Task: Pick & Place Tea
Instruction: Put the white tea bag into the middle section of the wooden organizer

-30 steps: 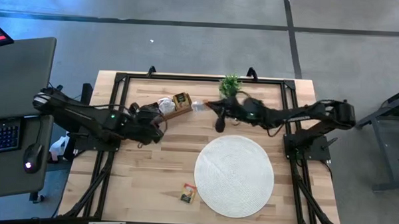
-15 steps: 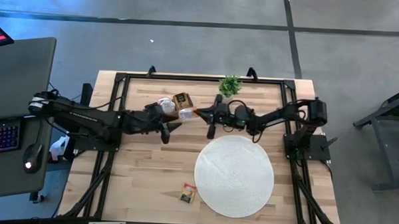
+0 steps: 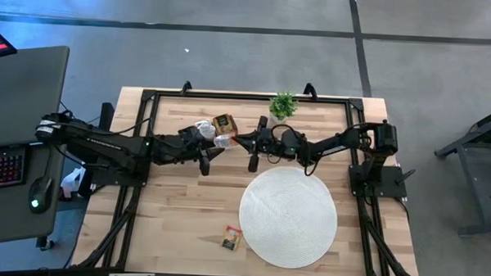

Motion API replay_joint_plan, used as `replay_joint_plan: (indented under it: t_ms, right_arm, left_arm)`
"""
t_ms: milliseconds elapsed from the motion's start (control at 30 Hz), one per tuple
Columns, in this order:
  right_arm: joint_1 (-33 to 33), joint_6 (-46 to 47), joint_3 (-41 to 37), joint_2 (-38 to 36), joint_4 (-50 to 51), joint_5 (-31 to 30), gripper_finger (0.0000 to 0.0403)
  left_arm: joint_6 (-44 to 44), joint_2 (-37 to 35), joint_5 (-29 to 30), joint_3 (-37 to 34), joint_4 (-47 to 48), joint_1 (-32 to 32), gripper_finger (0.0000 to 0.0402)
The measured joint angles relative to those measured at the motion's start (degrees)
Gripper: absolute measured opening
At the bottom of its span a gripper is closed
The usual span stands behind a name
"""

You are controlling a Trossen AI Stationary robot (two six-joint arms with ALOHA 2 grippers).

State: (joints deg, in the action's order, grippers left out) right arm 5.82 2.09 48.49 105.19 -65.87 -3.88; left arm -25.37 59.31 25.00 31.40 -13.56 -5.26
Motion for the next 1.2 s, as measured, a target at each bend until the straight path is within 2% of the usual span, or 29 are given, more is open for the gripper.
replay_joint_plan:
  t_ms: [133,300,500,633,733,833,933,1033,1133,1200]
  right_arm:
    - [0.0,-1.4,0.0,0.0,1.0,0.2,0.0008]
    - [0.0,-2.6,0.0,0.0,1.8,0.2,0.0029]
    - [0.0,-2.6,0.0,-0.1,8.5,0.2,0.0062]
    - [0.0,-2.3,0.0,-2.1,19.3,1.8,0.0076]
    - [0.0,-2.0,0.0,-4.7,29.2,5.7,0.0079]
    - [-0.3,0.4,0.0,-6.5,35.2,7.8,0.0077]
    - [-0.4,0.8,0.0,-7.3,36.6,8.4,0.0073]
    - [-0.4,0.8,0.0,-7.5,36.5,8.4,0.0072]
    - [-0.3,0.7,0.0,-7.5,37.8,8.4,0.0071]
    - [-0.4,0.9,0.0,-7.5,39.0,8.6,0.0071]
  left_arm:
    - [0.1,0.0,0.0,0.0,0.0,0.0,0.0084]
    - [0.3,0.0,0.1,0.0,0.4,0.0,0.0012]
    - [1.2,-0.1,0.1,0.1,4.0,0.0,0.0011]
    - [1.3,-3.0,4.6,2.7,15.6,0.0,0.0003]
    - [1.0,-4.0,7.5,8.5,31.6,1.1,0.0003]
    - [-1.3,-3.4,2.5,15.9,46.6,5.6,0.0002]
    - [-2.0,0.3,-2.6,22.0,55.9,12.6,0.0001]
    - [-0.9,5.1,-8.9,26.0,60.9,19.4,0.0001]
    - [6.4,10.1,-15.7,28.3,64.0,25.0,0.0001]
    - [9.4,13.7,-17.6,29.0,65.1,27.3,0.0000]
